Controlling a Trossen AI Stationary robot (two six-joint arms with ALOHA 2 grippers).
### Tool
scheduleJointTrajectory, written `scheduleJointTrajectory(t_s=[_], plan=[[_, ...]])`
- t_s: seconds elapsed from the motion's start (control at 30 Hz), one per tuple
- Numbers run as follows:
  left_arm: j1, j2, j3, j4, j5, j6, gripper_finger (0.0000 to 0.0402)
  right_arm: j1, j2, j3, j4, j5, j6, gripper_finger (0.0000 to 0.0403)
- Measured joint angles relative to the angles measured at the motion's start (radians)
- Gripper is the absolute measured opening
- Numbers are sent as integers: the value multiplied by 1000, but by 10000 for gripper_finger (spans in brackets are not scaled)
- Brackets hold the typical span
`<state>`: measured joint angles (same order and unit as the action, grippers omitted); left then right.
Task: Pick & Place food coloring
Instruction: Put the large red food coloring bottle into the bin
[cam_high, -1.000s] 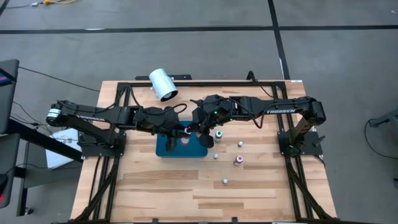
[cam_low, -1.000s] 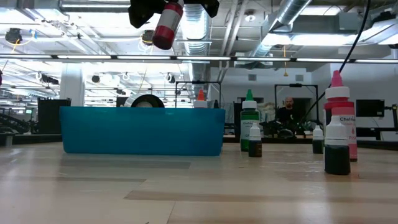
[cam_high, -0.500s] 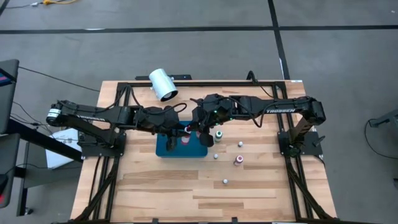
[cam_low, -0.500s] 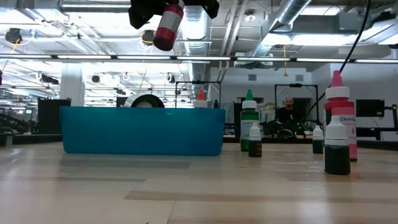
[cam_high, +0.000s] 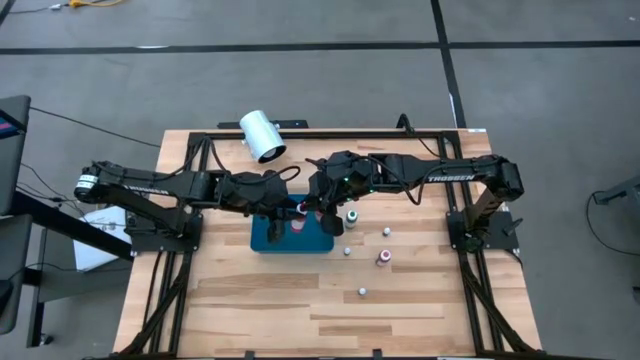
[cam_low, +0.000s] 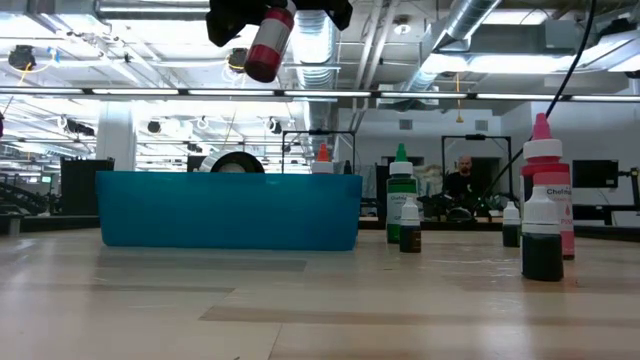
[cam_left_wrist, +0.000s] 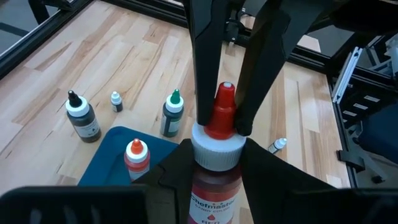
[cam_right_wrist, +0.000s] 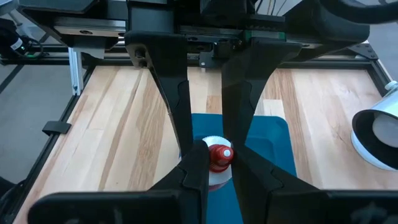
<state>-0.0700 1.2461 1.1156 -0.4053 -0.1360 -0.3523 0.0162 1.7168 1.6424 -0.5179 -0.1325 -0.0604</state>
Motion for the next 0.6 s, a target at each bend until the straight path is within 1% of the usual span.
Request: scheduleJointTrajectory(t_s=[0.13, 0.47, 0.6], plan=[[0, 1, 0, -12, 0, 0, 103, 0, 0, 0, -12, 0, 0, 66], [0, 1, 0, -19, -6, -6, 103, -5, -1, 0, -17, -4, -1, 116], [1, 1, 0, -67, -44, -17, 103, -14, -11, 1, -23, -4, -8, 131]])
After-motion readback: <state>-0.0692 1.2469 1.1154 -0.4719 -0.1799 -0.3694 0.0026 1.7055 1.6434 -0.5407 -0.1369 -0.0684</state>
